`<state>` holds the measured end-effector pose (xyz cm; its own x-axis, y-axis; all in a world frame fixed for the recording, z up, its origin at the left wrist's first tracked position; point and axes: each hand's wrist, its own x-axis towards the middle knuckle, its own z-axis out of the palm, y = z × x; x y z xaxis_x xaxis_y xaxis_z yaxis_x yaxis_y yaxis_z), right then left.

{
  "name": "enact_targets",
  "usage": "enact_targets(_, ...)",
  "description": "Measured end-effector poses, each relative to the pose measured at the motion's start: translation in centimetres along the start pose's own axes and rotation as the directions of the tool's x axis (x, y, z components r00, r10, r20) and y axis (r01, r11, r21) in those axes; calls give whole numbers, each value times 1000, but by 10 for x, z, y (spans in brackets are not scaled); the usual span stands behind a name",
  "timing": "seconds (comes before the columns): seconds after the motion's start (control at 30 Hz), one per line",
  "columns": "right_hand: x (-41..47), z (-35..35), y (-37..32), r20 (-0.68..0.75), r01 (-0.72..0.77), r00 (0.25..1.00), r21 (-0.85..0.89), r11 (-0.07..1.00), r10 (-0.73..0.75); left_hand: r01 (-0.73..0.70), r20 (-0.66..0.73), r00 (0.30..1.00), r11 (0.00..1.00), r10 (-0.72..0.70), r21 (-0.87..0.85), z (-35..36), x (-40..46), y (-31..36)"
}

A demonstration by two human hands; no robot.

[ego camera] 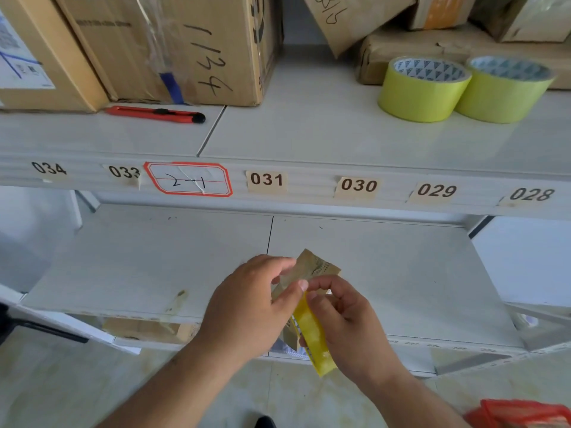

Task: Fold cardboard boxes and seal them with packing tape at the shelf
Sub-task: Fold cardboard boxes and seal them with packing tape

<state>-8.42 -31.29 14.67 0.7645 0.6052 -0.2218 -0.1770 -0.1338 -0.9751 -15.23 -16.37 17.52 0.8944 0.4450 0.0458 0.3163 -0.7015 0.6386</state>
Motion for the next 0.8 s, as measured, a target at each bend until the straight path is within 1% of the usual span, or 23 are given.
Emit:
enact_targets(0.07,0,1,1,-9,0,1000,-30,1000,0,91,18,996,979,-89,-183,3,3,-1)
enact_targets(0.1,0,1,1,-14,0,1000,-36,999,0,156,25,988,942,-155,-298,3,5,-1)
enact_targets(0.13,0,1,2,-14,1,1000,-36,999,-2,220,36,973,883,-226,-415,3,7,-1)
enact_targets(0.17,-1,1,2,-8,2,1000,-27,1000,-2,269,45,955,795,-292,-544,3,10,-2)
enact_targets(0.23,0,0,3,17,-17,1000,17,1000,17,294,88,928,566,-363,-770,2,12,2)
enact_targets(0.3,0,-1,1,38,-37,999,44,998,35,296,137,910,381,-391,-876,2,12,9)
enact_targets(0.33,1,-1,-1,52,-48,998,55,997,45,291,154,906,317,-395,-903,4,12,8)
enact_targets(0.37,2,-2,-3,70,-63,996,70,996,58,279,160,906,268,-391,-922,5,13,7)
enact_targets(0.4,2,-2,-4,86,-79,994,83,993,72,259,152,916,255,-372,-932,5,12,5)
enact_targets(0.43,2,-3,-5,93,-89,992,82,993,81,228,108,931,324,-349,-918,5,12,3)
enact_targets(0.47,1,-4,-5,89,-94,992,73,993,88,179,25,951,483,-308,-857,6,11,-1)
enact_targets(0.5,1,-5,-6,87,-94,992,58,994,89,122,-58,968,660,-245,-742,6,11,-6)
enact_targets(0.53,0,-6,-6,84,-96,992,40,995,92,64,-123,978,796,-171,-602,6,10,-11)
enact_targets(0.57,0,-7,-6,80,-97,992,22,995,95,19,-178,977,875,-120,-484,6,9,-16)
enact_targets(0.6,1,-7,-6,69,-96,993,6,995,95,-11,-244,965,913,-97,-407,5,11,-23)
enact_targets(0.67,2,-7,-5,27,-98,995,0,995,98,-39,-391,915,944,-98,-328,0,11,-32)
enact_targets(0.7,3,-7,-4,11,-99,995,2,995,99,-64,-440,896,958,-68,-279,-3,10,-33)
enact_targets(0.73,4,-7,-4,-1,-101,995,1,995,101,-126,-460,887,972,20,-200,-6,7,-31)
enact_targets(0.77,6,-8,-3,-12,-100,995,-6,995,100,-207,-446,883,973,143,-98,-8,2,-26)
enact_targets(0.8,7,-8,-2,-22,-95,995,-15,995,94,-286,-402,877,958,262,0,-7,-2,-20)
